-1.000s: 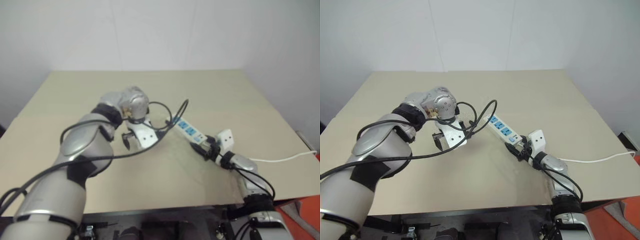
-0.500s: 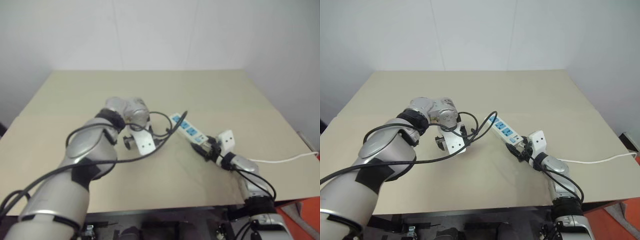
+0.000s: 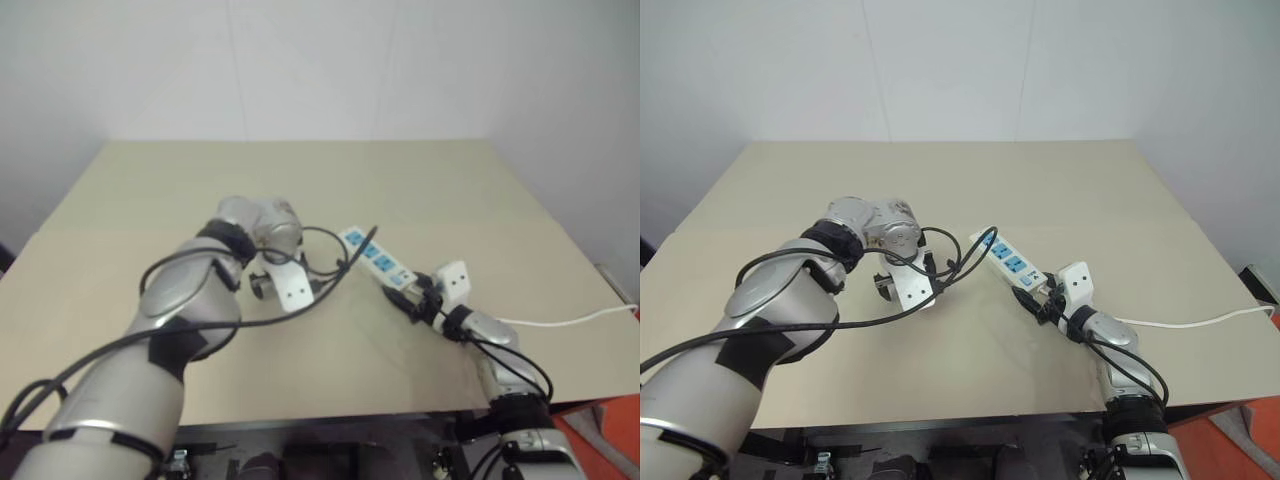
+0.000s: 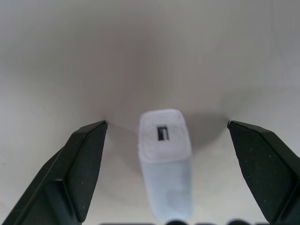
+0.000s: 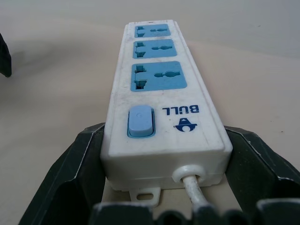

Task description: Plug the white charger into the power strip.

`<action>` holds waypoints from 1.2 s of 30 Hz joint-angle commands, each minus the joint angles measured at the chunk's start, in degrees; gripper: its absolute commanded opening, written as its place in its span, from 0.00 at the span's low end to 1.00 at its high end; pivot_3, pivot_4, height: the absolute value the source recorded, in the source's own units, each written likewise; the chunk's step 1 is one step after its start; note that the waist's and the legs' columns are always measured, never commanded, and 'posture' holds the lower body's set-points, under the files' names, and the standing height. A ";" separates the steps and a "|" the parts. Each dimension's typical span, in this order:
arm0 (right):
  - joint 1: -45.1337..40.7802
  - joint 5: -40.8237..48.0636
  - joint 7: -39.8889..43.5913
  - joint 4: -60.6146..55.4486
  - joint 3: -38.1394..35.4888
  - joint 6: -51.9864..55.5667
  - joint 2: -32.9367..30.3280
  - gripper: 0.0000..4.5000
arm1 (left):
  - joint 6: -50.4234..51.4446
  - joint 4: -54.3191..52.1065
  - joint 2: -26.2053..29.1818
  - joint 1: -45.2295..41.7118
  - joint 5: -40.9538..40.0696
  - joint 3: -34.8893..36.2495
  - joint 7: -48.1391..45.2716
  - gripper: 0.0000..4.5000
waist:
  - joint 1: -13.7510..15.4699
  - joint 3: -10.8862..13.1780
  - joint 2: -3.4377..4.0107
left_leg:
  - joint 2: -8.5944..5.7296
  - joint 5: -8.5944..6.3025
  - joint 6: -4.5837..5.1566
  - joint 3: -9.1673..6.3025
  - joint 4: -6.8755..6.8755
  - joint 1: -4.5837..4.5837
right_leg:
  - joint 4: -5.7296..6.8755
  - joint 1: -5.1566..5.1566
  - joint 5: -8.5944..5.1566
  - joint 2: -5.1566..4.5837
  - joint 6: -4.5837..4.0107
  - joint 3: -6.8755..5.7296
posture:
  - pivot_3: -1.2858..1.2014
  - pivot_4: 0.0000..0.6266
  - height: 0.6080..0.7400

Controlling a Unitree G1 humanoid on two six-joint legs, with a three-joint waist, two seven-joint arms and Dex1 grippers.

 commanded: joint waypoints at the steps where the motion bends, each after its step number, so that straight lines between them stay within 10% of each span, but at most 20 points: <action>1: 1.56 -1.79 0.15 1.49 1.74 1.75 -0.58 0.76 | 0.97 0.00 -0.17 0.02 0.82 0.95 1.62 0.91 | 0.00 0.00 0.00 | 0.00 0.00 0.00 0.00 0.00 0.00 | 0.00 0.00 0.00 0.00 0.00 0.00 | 0.52 0.24 1.00; 11: 1.19 -1.99 0.44 1.81 2.22 1.64 -0.94 0.76 | 2.15 0.44 -0.38 0.63 3.39 1.29 4.62 0.22 | 0.06 0.00 0.00 | -0.01 0.00 0.00 0.00 0.02 0.12 | 0.02 0.14 0.00 -0.01 0.01 0.00 | 0.52 0.24 1.00; 24: -0.38 -1.95 3.33 3.59 2.83 -1.34 -1.83 0.76 | 4.51 -1.28 0.58 -0.84 -16.98 20.35 -13.01 0.23 | -0.27 -0.01 -0.01 | 0.01 0.00 0.00 0.00 0.03 0.14 | 0.02 0.15 0.00 -0.01 0.00 0.00 | 0.52 0.24 1.00; 36: -15.48 1.70 29.93 14.66 7.71 -4.64 -1.16 0.76 | 49.30 -17.31 9.27 10.79 -62.22 48.31 -22.12 0.23 | -2.44 0.03 0.05 | 0.06 0.00 0.00 -0.11 0.07 0.13 | 0.25 0.00 0.01 0.06 0.00 0.02 | 0.52 0.24 1.00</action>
